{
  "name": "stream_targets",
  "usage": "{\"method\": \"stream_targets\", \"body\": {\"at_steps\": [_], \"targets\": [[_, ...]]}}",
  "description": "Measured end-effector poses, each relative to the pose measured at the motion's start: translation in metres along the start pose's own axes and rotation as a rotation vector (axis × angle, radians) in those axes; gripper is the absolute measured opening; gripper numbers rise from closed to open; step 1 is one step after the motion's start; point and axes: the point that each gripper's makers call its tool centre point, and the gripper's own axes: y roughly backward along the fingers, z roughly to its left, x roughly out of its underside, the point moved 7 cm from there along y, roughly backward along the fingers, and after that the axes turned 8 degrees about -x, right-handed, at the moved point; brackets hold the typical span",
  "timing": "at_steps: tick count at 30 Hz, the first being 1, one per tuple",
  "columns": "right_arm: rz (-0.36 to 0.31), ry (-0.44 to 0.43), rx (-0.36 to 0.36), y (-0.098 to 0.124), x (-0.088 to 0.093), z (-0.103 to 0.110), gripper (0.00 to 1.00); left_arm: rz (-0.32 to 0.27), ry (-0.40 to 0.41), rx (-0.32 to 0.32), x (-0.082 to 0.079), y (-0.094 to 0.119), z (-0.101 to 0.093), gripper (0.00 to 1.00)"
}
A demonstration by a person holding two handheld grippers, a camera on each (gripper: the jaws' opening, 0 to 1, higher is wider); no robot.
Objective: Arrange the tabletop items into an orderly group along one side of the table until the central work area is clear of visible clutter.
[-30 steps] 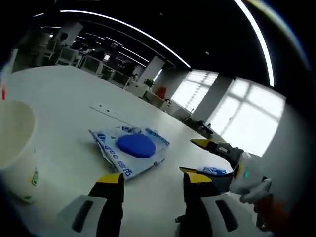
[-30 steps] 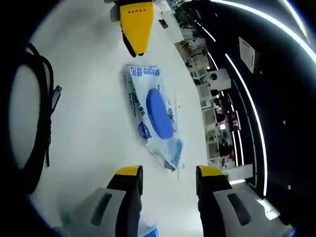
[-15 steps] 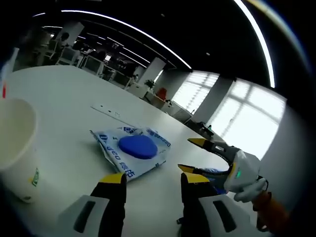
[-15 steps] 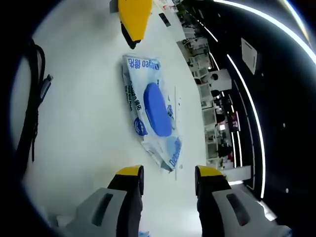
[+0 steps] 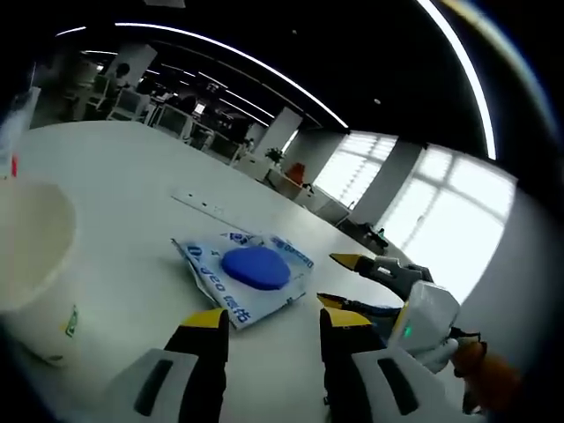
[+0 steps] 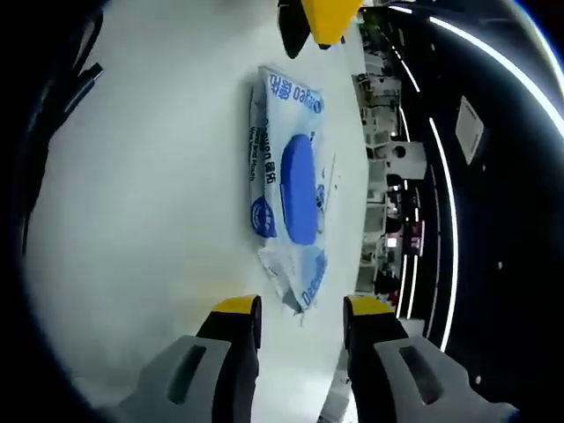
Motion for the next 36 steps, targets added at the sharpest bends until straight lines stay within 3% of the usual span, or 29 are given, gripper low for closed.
{"method": "stream_targets", "body": {"at_steps": [10, 13, 19, 21, 26, 30, 36], "targets": [[0.006, 0.037, 0.010, -0.005, -0.001, -0.003, 0.32, 0.014, 0.010, -0.006, 0.002, -0.003, 0.002, 0.38], [0.007, 0.049, 0.001, -0.008, -0.001, -0.001, 0.31, -0.002, 0.000, -0.026, 0.000, -0.004, 0.003, 0.34], [0.026, 0.100, -0.013, -0.017, 0.003, 0.004, 0.27, -0.031, 0.034, -0.065, -0.003, -0.003, 0.010, 0.34], [0.036, 0.115, -0.001, -0.019, 0.002, 0.005, 0.24, -0.041, 0.013, -0.091, -0.004, -0.003, 0.014, 0.34], [0.055, 0.184, 0.004, -0.024, 0.002, 0.011, 0.23, -0.029, 0.056, -0.078, -0.002, -0.003, 0.013, 0.33], [0.051, 0.184, 0.007, -0.019, 0.000, 0.005, 0.24, -0.026, 0.030, -0.115, -0.002, -0.004, 0.015, 0.33], [0.050, 0.215, 0.014, -0.019, -0.004, 0.004, 0.23, -0.013, 0.024, -0.122, 0.001, -0.008, 0.016, 0.33]]}}
